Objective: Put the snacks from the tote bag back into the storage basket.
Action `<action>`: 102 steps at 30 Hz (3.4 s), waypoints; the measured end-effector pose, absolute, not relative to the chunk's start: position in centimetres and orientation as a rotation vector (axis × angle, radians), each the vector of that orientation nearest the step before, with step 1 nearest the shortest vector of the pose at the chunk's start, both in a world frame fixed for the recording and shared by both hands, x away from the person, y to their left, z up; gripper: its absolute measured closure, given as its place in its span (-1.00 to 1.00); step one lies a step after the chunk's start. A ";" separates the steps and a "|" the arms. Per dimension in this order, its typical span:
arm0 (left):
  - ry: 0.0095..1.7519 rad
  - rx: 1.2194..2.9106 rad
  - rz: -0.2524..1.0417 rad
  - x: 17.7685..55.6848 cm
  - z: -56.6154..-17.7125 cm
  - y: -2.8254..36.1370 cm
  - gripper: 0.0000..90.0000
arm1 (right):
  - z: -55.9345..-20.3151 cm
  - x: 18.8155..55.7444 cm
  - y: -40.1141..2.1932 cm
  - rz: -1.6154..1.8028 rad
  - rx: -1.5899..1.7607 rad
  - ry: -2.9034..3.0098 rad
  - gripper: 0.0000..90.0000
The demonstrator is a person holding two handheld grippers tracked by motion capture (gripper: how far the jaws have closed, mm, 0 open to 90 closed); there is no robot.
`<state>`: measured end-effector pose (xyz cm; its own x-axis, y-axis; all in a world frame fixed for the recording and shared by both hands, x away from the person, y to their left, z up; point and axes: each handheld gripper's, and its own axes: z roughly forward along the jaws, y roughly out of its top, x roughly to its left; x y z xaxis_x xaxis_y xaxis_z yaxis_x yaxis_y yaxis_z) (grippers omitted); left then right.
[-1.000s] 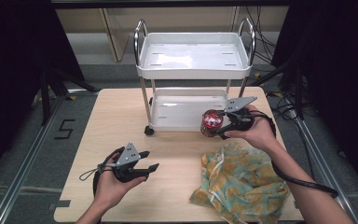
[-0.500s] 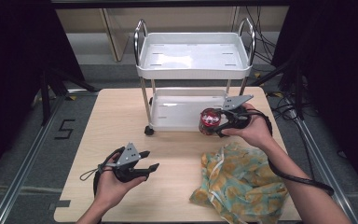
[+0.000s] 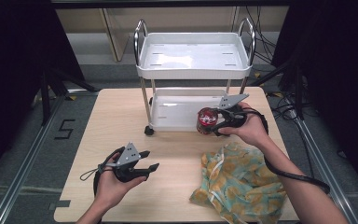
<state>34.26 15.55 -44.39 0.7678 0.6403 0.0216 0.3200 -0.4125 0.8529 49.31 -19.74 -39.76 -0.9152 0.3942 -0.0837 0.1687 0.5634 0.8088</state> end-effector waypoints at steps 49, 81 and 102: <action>0.683 2.051 0.449 34.5 -44.3 15.8 -0.05 | -40.1 51.5 -18.9 1.271 0.508 2.520 -0.42; 0.706 2.027 0.441 34.4 -44.4 15.7 -0.05 | -40.3 52.3 -18.1 1.265 0.526 2.526 -0.42; 0.710 2.022 0.439 34.4 -44.5 15.7 -0.05 | -40.6 53.1 -17.7 1.271 0.540 2.534 -0.42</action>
<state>34.42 15.68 -44.48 0.7702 0.6372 0.0281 0.3098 -0.4122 0.8568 53.11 -17.71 -40.65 -0.8984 0.4350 -0.0601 0.2119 0.5494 0.8082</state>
